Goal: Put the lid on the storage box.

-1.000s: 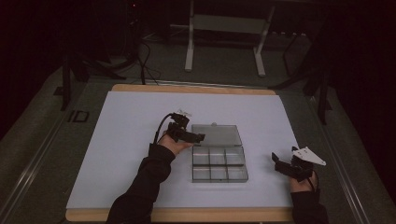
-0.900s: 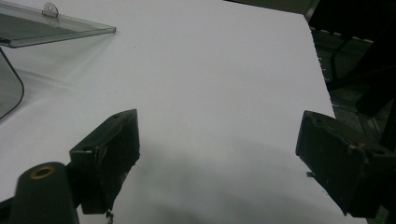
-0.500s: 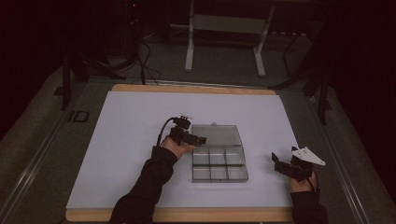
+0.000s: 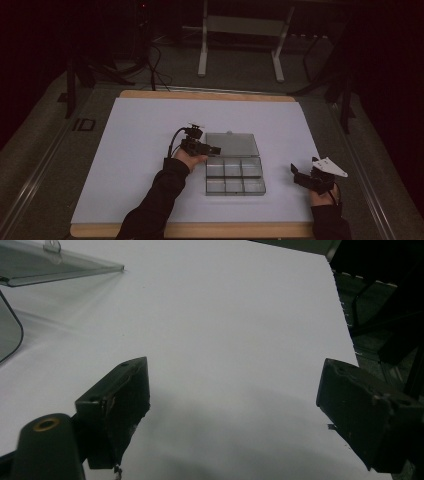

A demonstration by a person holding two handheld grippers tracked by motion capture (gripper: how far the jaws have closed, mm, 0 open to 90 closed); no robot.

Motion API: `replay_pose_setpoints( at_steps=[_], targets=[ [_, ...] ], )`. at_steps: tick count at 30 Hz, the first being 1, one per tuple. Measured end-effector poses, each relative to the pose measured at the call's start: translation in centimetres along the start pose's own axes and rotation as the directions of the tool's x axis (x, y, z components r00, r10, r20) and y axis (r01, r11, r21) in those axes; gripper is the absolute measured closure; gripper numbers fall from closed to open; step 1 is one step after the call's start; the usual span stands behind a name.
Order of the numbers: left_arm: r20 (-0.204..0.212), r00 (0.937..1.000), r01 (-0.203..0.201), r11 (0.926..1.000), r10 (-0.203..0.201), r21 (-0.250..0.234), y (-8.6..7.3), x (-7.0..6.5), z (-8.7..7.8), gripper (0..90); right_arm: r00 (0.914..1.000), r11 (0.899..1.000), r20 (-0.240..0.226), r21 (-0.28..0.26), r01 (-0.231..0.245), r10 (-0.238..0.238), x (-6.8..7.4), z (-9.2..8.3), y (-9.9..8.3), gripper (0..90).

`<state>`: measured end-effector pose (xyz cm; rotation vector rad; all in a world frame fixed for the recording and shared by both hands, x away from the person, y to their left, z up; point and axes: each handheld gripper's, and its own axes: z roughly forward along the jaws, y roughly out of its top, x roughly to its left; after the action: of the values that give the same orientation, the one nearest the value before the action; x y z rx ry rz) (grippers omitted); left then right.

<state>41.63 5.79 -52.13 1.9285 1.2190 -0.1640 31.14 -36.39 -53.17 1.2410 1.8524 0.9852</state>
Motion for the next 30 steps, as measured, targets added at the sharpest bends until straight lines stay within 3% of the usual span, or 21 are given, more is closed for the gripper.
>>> replay_pose_setpoints(
  at_steps=[1, 2, 4, 8, 10, 19, 23, 24, 30],
  targets=[
    [0.000, 1.0000, 0.000, 1.0000, 0.000, 0.000, 0.0, 0.0, 0.0, 35.4, 1.0000, 1.000, 0.000, 0.000, 0.000, 0.000, 0.0, 0.0, 0.0, 13.6],
    [-0.002, 0.9994, -0.036, 0.9993, 0.036, -0.015, 0.0, -0.3, -0.3, 35.4, 1.0000, 1.000, -0.001, -0.001, -0.004, 0.004, 0.0, 0.0, 0.0, 13.5],
    [-0.018, 0.9967, -0.080, 0.9962, 0.079, -0.036, 0.0, -0.8, -0.8, 46.2, 0.9999, 1.000, -0.003, 0.000, -0.011, 0.011, -0.1, 0.0, 0.0, 13.5],
    [-0.018, 0.9945, -0.104, 0.9923, 0.103, -0.067, -0.1, -0.7, -1.4, 54.0, 0.9999, 1.000, -0.001, 0.007, -0.013, 0.013, -0.1, 0.0, 0.0, 13.5],
    [-0.019, 0.9909, -0.135, 0.9863, 0.133, -0.095, -0.4, -0.8, -1.9, 59.9, 1.0000, 1.000, -0.002, 0.017, -0.007, 0.007, -0.1, 0.2, 0.1, 13.5],
    [-0.004, 0.9834, -0.180, 0.9743, 0.181, -0.136, -0.8, -0.7, -2.7, 69.9, 0.9995, 0.998, -0.029, 0.058, -0.008, 0.010, -0.1, 0.4, 0.6, 13.4],
    [0.015, 0.9783, -0.202, 0.9662, 0.207, -0.161, -1.0, -0.6, -3.0, 73.7, 0.9975, 0.999, -0.070, 0.037, 0.011, -0.009, 0.5, 0.1, 1.6, 13.3],
    [0.020, 0.9746, -0.216, 0.9614, 0.223, -0.170, -1.1, -0.5, -3.1, 74.4, 0.9956, 1.000, -0.092, 0.018, 0.022, -0.020, 0.9, -0.1, 2.3, 13.3],
    [0.021, 0.9706, -0.232, 0.9556, 0.240, -0.182, -1.4, -0.5, -3.3, 75.8, 0.9886, 1.000, -0.150, -0.023, 0.011, -0.014, 1.8, -0.3, 4.4, 12.9]
  ],
)
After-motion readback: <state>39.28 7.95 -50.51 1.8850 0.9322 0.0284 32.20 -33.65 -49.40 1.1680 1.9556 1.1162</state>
